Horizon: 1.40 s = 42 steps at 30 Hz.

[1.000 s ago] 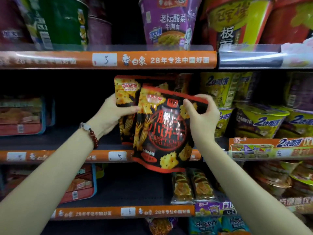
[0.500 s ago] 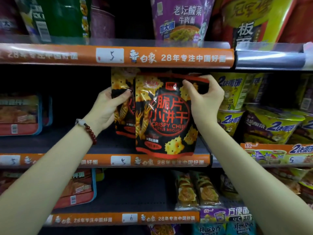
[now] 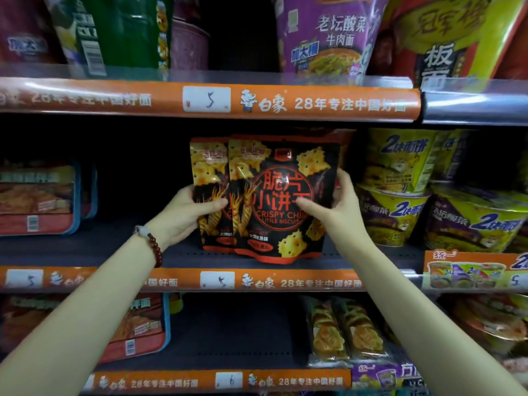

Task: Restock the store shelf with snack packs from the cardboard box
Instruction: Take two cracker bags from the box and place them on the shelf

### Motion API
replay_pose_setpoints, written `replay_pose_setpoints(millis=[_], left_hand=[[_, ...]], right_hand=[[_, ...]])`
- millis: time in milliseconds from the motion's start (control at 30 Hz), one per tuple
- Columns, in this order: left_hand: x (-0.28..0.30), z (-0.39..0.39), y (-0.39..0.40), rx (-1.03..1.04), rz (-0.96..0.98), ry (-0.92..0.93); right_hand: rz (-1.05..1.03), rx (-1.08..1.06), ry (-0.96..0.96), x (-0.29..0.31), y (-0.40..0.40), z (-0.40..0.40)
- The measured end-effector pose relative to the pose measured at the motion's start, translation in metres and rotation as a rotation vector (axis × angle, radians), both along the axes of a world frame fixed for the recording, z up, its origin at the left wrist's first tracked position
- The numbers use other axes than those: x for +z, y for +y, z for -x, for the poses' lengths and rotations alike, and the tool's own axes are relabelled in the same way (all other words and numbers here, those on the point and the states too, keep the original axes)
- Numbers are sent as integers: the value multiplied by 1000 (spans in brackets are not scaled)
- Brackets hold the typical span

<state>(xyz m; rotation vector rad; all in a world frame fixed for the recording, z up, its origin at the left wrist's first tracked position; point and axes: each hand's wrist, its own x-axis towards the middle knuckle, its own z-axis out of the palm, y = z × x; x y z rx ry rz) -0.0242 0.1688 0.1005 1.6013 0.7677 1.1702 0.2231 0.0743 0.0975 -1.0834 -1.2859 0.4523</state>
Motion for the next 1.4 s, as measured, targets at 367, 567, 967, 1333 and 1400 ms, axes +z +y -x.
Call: replay_pose_setpoints(millis=[367,567,967,1333,1400], left_hand=[[-7,8,29,78,-159,307],[-13,28,39,71,-65,218],[-29,57,38,91,-114,241],[-27,18,62,211,-162,277],[-27,15,67,210,-161,271]], right_hand=[[63,59,-43,-29,8,13],[93,64,-2,-33,20,16],[184,113,91,-23,14,16],[187,96,91,-25,-3,-6],[184,95,105,-27,-3,-5]])
